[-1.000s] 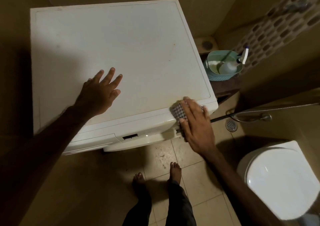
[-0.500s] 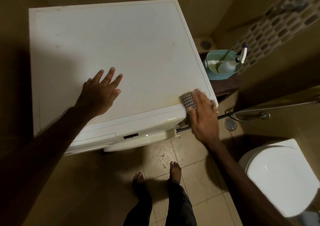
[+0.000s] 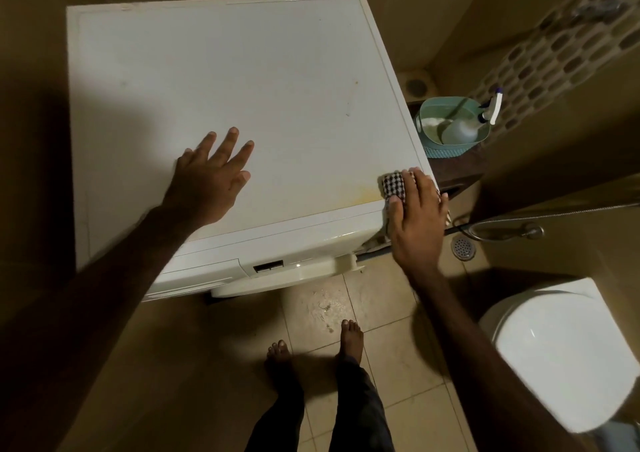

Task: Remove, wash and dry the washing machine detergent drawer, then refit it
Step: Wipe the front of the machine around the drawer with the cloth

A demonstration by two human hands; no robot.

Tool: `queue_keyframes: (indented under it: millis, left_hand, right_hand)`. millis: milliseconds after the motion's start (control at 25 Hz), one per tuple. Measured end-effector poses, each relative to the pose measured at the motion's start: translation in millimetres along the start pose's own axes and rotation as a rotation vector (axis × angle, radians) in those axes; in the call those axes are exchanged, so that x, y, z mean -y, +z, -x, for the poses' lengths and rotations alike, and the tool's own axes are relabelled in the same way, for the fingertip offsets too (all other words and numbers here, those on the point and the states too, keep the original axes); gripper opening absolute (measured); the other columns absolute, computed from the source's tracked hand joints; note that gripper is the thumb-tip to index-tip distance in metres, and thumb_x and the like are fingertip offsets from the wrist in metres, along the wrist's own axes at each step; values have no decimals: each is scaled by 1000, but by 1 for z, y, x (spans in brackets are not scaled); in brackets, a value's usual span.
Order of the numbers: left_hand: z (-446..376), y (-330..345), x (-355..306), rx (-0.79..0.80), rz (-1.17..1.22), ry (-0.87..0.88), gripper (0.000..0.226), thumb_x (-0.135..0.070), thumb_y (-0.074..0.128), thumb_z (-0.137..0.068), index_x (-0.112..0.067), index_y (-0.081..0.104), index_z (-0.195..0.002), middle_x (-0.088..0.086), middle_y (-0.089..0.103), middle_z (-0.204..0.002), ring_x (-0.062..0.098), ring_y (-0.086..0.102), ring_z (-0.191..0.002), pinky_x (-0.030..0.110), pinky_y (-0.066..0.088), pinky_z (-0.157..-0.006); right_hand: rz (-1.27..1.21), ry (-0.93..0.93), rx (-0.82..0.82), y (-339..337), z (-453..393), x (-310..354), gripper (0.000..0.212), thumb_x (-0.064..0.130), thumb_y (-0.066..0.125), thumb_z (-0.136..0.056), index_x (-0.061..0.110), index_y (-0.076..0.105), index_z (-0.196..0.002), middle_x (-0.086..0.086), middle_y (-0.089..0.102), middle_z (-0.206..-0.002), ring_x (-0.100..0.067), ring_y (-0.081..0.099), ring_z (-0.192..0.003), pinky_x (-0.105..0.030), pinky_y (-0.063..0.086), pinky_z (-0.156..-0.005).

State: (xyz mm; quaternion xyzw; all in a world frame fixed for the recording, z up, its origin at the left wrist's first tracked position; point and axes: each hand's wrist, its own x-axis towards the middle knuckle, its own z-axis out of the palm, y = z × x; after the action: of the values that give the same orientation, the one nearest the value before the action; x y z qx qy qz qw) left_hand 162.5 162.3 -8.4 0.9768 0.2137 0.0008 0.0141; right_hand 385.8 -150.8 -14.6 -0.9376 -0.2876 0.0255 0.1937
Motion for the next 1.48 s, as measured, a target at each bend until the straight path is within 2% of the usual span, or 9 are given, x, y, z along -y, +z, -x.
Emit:
queue_keyframes:
  millis: [80,280,480,560,720,960,1200,1360,1480]
  left_hand:
    - [1,2,-1,0,2,-10,56,-43,29,-107,-19,41,-157,14,33,-165,48,39,-144,64,44,-98]
    - [0,3,1,-16,-11,8,57,-44,28,-107,-19,40,-157,14,33,-165,49,39,-144,65,45,-97]
    - [2,5,-1,-10,-17,-17,56,-44,27,-108,-20,37,-158,13,31,-167,47,37,-145,64,43,-99]
    - [2,5,-2,-8,-23,-19,56,-44,26,-108,-21,37,-158,12,31,-167,46,37,-145,63,43,-98]
    - [2,3,0,-3,-16,-8,58,-45,25,-107,-20,36,-159,13,30,-167,46,37,-146,64,43,-99]
    - [4,1,-5,43,-12,-61,58,-46,22,-107,-25,33,-160,9,27,-168,43,34,-148,61,40,-103]
    - [2,-5,-4,63,21,-88,56,-45,35,-107,-27,31,-160,5,23,-170,39,28,-153,62,37,-109]
    - [2,-7,-9,77,53,-122,54,-43,38,-107,-27,34,-159,5,25,-170,39,28,-152,63,35,-109]
    - [3,-10,-12,111,43,-123,55,-44,36,-108,-27,32,-160,5,23,-170,39,27,-153,64,34,-110]
  right_hand:
    - [-34,-6,-34,11,12,40,58,41,33,-107,18,39,-161,-5,35,-169,-24,31,-156,-61,18,-128]
    - [50,-518,238,17,59,53,61,48,30,-110,24,29,-165,1,23,-174,-20,21,-160,-55,13,-130]
    - [-29,25,-63,4,2,15,54,38,38,-107,19,43,-158,-3,39,-166,-22,34,-154,-62,20,-126]
    - [-47,-53,-41,23,31,62,56,35,41,-106,19,42,-159,-4,37,-168,-23,32,-156,-58,17,-129]
    - [67,-554,205,35,84,78,60,42,40,-109,23,30,-165,-2,23,-174,-22,18,-162,-54,14,-130]
    - [-5,2,-26,12,19,37,58,44,33,-107,19,42,-159,-4,37,-168,-25,31,-156,-61,22,-126]
    - [41,-537,224,43,91,122,59,44,32,-110,25,28,-166,-2,24,-174,-22,19,-161,-52,11,-131]
    - [31,-219,80,26,47,71,58,42,34,-108,21,37,-161,-2,32,-171,-22,26,-158,-57,19,-128]
    - [4,-141,61,39,48,117,57,40,37,-108,21,38,-161,-4,33,-170,-24,29,-157,-57,19,-128]
